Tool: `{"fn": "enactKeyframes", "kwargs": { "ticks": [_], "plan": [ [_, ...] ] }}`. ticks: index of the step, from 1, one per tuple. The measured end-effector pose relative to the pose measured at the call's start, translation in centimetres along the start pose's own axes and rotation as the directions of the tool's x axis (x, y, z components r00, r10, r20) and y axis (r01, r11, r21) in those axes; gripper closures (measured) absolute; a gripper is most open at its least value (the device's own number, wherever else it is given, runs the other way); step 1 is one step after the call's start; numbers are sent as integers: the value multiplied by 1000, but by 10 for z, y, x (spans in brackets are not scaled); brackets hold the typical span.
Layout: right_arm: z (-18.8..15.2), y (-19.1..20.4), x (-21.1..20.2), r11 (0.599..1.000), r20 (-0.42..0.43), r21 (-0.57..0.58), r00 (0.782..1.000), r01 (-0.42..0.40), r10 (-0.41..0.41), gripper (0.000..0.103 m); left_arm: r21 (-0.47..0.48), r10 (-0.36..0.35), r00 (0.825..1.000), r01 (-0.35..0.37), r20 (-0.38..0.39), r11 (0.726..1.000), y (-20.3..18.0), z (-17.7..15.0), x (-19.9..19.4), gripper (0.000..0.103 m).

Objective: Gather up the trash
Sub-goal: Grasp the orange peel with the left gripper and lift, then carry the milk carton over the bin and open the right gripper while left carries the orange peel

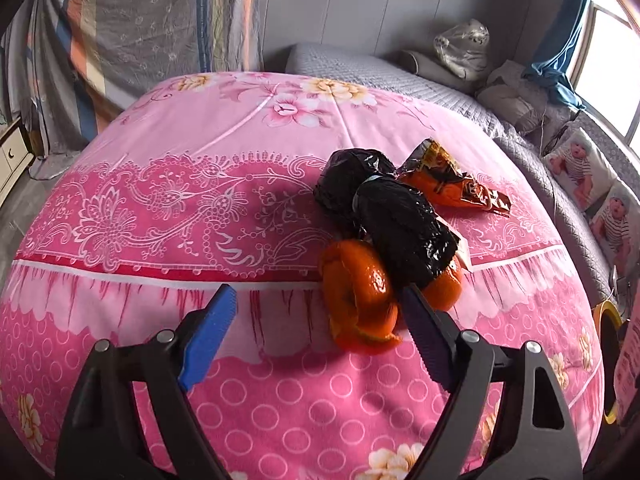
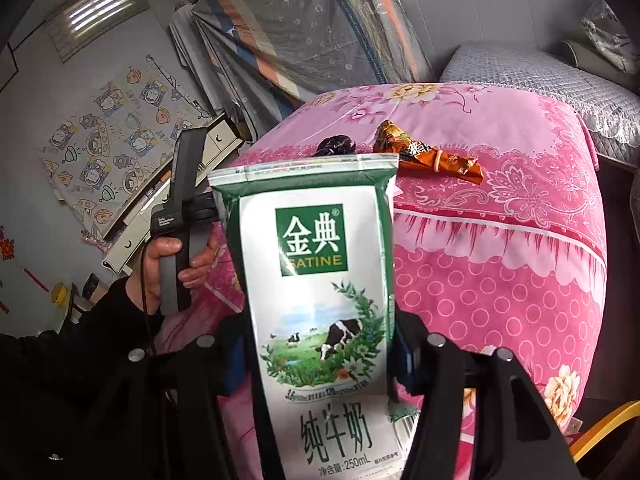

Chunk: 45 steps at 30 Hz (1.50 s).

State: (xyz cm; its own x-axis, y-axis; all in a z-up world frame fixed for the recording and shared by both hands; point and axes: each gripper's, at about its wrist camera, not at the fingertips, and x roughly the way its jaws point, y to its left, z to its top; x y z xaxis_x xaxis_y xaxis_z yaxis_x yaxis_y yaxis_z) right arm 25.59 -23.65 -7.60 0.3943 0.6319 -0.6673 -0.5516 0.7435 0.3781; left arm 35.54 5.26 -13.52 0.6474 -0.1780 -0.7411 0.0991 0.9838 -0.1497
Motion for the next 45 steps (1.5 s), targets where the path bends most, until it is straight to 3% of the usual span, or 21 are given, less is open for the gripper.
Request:
{"fn": "enactKeyframes", "kwargs": {
  "ticks": [3,7,12,14,15,20,27,32,37,45],
  "plan": [
    [0,-1,1,1000,5,-2,1000,-8,8,50,2,3,1000,-3,-22,1000,0,5,11,28],
    [-4,-1,-1,1000,10,10,1000,-14,14,50,-14,-54,998,54,-41,998,2,7,19,52],
    [-10,0,-5,1000,13,25,1000,-14,14,50,-6,-72,994,72,-78,997,1,2,30,53],
    [-12,2,-9,1000,21,28,1000,-9,8,50,-8,-77,994,77,-74,997,2,2,30,58],
    [-13,1,-10,1000,25,30,1000,-5,4,50,-8,-88,994,87,-72,996,2,3,29,66],
    [-16,6,-20,999,44,40,999,-5,4,50,-30,-89,995,87,-45,996,4,2,22,71],
    [-28,11,-36,998,65,58,998,-24,21,50,-21,-141,988,143,68,990,10,-20,-52,72],
    [-38,17,-47,994,100,78,993,-71,63,50,10,-110,978,110,176,994,10,-51,-115,72],
    [-49,19,-55,986,136,118,985,-121,105,50,27,-77,959,73,274,997,3,-75,-170,72],
    [-61,19,-84,981,219,159,973,-110,73,50,116,-147,924,112,354,987,-35,-82,-220,72]
  ]
}}
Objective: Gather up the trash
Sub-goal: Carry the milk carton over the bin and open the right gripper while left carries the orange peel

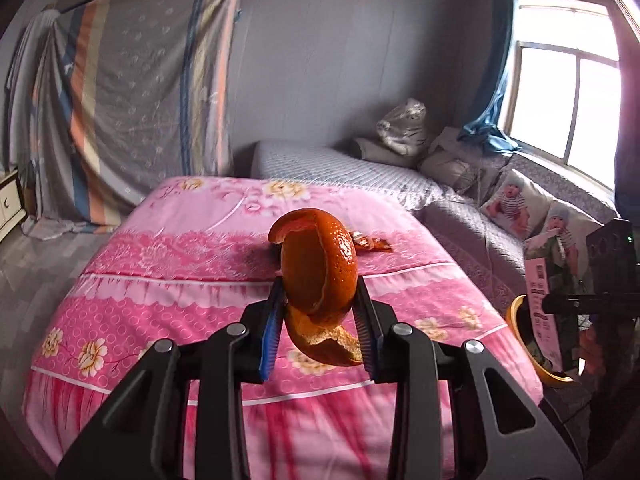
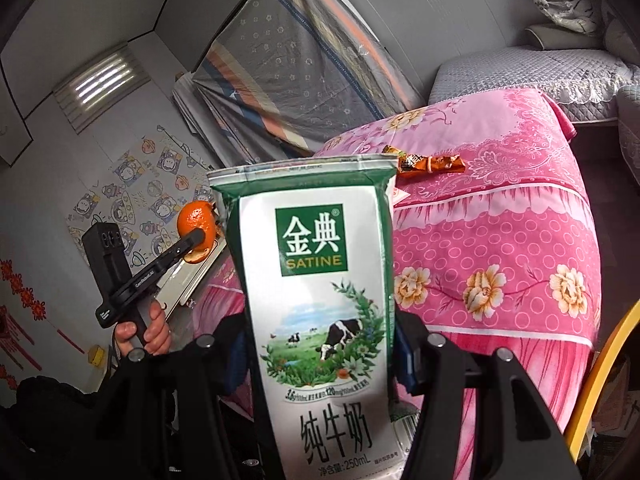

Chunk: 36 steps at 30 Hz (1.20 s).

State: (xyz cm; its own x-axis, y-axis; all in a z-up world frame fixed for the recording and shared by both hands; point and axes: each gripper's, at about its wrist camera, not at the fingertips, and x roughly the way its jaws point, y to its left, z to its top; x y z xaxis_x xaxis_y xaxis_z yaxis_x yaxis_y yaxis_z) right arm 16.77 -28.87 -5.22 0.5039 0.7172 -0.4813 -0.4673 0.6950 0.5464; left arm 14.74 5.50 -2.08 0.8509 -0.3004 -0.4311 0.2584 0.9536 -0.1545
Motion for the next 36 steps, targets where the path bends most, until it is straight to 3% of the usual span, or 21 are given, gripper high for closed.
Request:
{"fn": "enactKeyframes", "kwargs": {
  "ticks": [8,14,21,27,30,36],
  "plan": [
    [-2,-11,-45,997,103,36,993,61,-64,50,105,-102,995,101,2,989,-73,14,4,72],
    [-8,-30,-80,990,170,89,978,108,-121,50,202,-204,979,200,-3,959,-138,22,12,72],
    [-21,-62,-118,965,227,182,947,187,-226,50,259,-302,953,301,-37,918,-188,20,24,72],
    [-35,-90,-142,912,256,258,888,319,-383,50,285,-355,934,354,-51,891,-215,19,27,72],
    [-43,-105,-147,859,246,298,835,417,-492,50,298,-370,927,369,-56,880,-222,18,26,71],
    [-56,-141,-144,773,194,372,771,514,-606,50,323,-392,917,392,-68,861,-239,16,26,71]
  ]
}}
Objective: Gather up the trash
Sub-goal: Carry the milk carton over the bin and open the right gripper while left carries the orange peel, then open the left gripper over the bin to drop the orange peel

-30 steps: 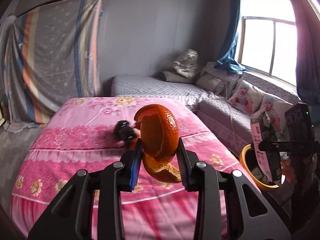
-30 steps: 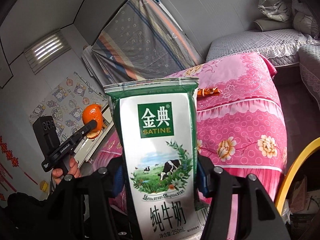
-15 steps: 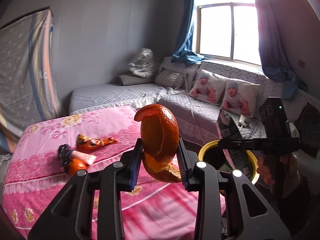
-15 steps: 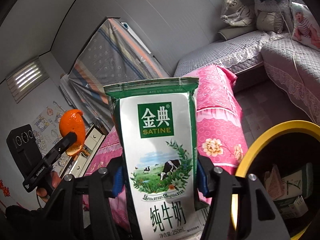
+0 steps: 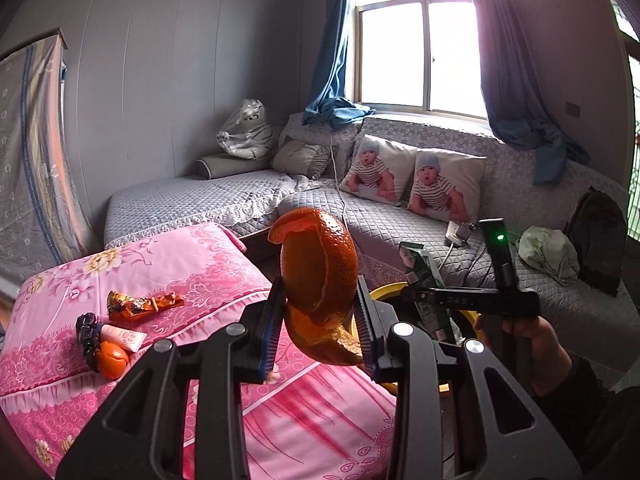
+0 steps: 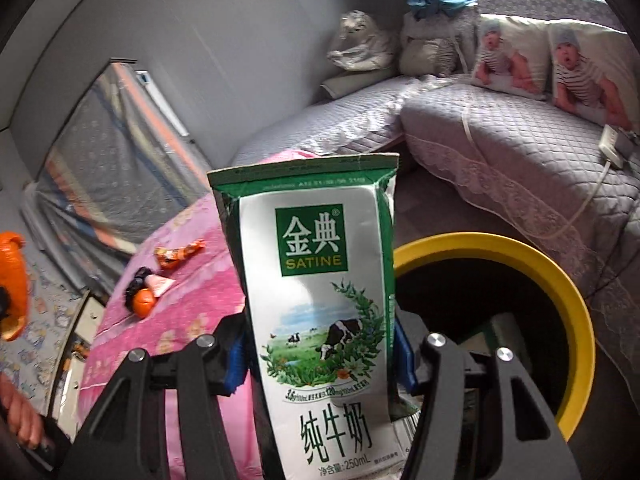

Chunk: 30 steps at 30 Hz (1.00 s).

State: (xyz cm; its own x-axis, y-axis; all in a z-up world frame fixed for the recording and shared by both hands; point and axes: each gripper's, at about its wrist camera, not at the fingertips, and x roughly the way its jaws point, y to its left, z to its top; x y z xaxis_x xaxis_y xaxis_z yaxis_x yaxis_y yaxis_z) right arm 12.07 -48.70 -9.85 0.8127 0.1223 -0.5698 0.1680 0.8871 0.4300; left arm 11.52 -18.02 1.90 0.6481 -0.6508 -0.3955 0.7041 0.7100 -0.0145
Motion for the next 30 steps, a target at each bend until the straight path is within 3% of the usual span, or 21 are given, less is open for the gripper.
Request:
{"fn": "enactKeyframes", "kwargs": {
  "ticks": [13,22,26,30],
  "plan": [
    [-11,-40,38,988,-59,47,988,145,-142,50,43,-27,999,28,-17,999,-19,2,12,71],
    [-9,-51,40,986,-61,66,987,151,-147,49,47,-41,999,42,-29,998,-30,3,25,71],
    [-9,-56,36,982,-50,95,986,163,-159,33,46,-46,998,48,-44,998,-34,3,36,71],
    [-10,-65,19,979,-14,123,987,163,-162,33,52,-60,995,64,-82,997,-38,-2,60,71]
  ]
}}
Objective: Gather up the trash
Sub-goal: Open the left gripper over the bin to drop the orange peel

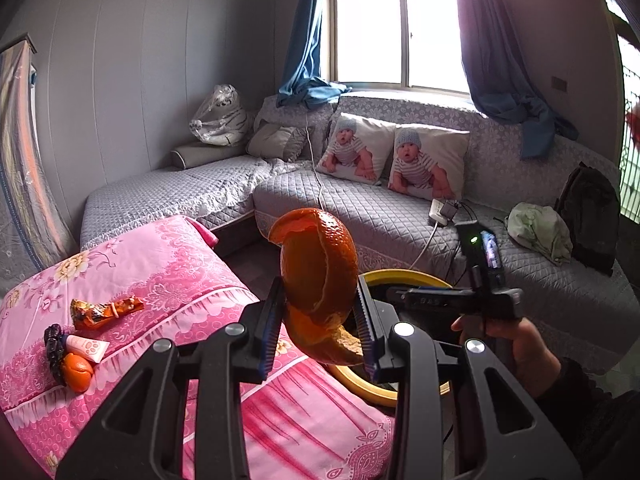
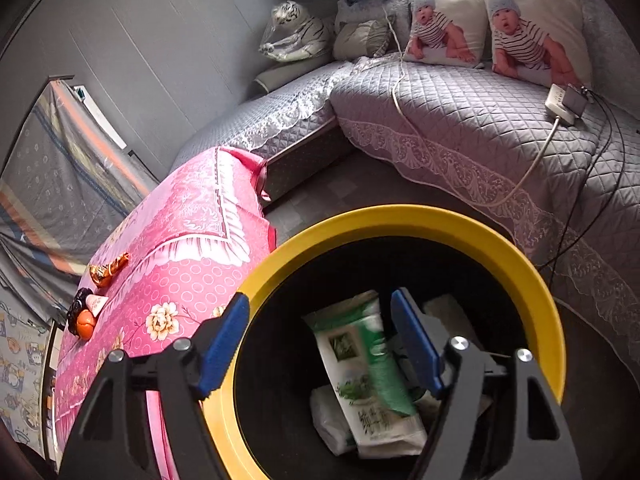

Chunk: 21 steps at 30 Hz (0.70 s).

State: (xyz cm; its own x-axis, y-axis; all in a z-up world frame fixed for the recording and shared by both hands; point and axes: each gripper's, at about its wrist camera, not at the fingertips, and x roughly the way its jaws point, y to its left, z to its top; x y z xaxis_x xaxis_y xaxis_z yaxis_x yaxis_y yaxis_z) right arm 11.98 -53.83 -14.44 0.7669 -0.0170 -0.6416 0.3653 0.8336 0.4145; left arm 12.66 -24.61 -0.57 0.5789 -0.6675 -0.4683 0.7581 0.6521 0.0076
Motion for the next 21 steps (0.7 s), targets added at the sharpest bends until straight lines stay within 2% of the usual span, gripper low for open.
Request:
{"fn": "enactKeyframes", "kwargs": {
  "ticks": [6,8,13,17,18,19,21],
  "plan": [
    [-3,-30,-46,996,98,87,995,-4,-4,32,30,-50,995,53,-91,998,-21,-7,54,71],
    [-3,-41,-63,994,138,110,990,-2,-13,30,39,-80,987,86,-136,996,-32,-13,79,71],
    [-4,-64,-99,988,210,154,977,-10,-23,28,87,-101,969,123,-224,989,-61,-30,136,71],
    [-6,-76,-117,985,250,173,968,-10,-34,27,57,-135,951,156,-277,986,-70,-41,171,67],
    [-6,-78,-119,984,255,176,966,-9,-36,27,42,-136,952,153,-275,987,-70,-43,175,57],
    [-7,-80,-120,984,258,178,965,-8,-39,26,37,-122,956,136,-267,990,-69,-44,176,38],
    [-7,-81,-120,984,258,181,965,1,-48,26,21,-99,969,107,-226,994,-63,-43,172,18]
  ]
}}
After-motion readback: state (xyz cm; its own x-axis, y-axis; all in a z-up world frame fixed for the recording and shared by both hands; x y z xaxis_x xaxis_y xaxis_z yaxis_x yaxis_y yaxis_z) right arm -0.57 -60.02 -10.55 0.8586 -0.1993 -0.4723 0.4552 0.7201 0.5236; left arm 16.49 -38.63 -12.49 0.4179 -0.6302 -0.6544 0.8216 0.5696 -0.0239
